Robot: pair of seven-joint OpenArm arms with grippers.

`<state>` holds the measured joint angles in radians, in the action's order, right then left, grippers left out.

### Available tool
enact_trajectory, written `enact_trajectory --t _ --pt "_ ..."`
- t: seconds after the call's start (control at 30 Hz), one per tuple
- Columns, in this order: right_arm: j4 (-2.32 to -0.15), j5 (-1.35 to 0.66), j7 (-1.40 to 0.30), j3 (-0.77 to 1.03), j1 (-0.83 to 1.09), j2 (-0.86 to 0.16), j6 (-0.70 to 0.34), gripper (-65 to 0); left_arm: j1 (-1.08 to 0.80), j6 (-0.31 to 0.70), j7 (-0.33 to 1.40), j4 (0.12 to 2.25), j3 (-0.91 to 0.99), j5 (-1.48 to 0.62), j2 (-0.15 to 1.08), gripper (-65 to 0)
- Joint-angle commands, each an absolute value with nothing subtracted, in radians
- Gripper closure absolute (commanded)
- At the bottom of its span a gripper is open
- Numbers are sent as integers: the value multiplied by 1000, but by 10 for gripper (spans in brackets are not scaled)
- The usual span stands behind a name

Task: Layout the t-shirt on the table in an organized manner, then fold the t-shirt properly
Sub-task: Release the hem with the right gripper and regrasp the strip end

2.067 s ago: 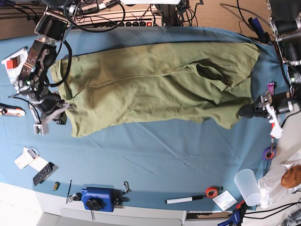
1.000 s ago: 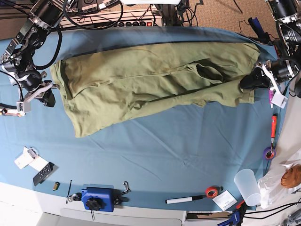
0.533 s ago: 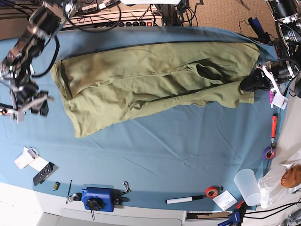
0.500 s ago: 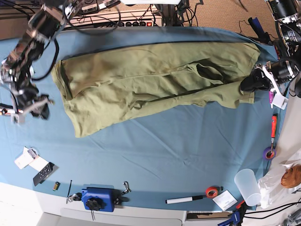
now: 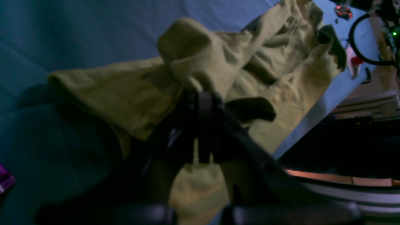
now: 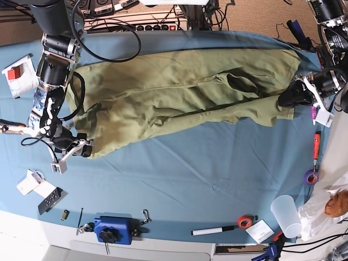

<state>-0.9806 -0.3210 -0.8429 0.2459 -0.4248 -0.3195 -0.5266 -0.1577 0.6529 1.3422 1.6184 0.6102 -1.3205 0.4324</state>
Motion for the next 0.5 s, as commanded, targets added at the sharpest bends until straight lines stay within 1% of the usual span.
enact_trajectory --t 0.0,0.17,0.3,0.4,0.47 --pt "-987 -328 -823 241 -461 -341 -526 -235 -149 656 1325 1633 616 -1347 451 0" --pt "-938 -321 -826 214 -460 -339 -526 -235 -149 656 1322 1633 616 -1347 451 0" --pt "-936 -321 -827 214 -460 -316 -531 -233 -150 656 1322 1633 616 -1347 451 0" --pt "-936 -321 -841 214 -460 -292 -535 -182 -149 656 1322 1633 616 -1347 451 0" --pt "-936 -320 -855 214 -460 -272 -535 -171 -149 656 1322 1633 616 -1347 451 0"
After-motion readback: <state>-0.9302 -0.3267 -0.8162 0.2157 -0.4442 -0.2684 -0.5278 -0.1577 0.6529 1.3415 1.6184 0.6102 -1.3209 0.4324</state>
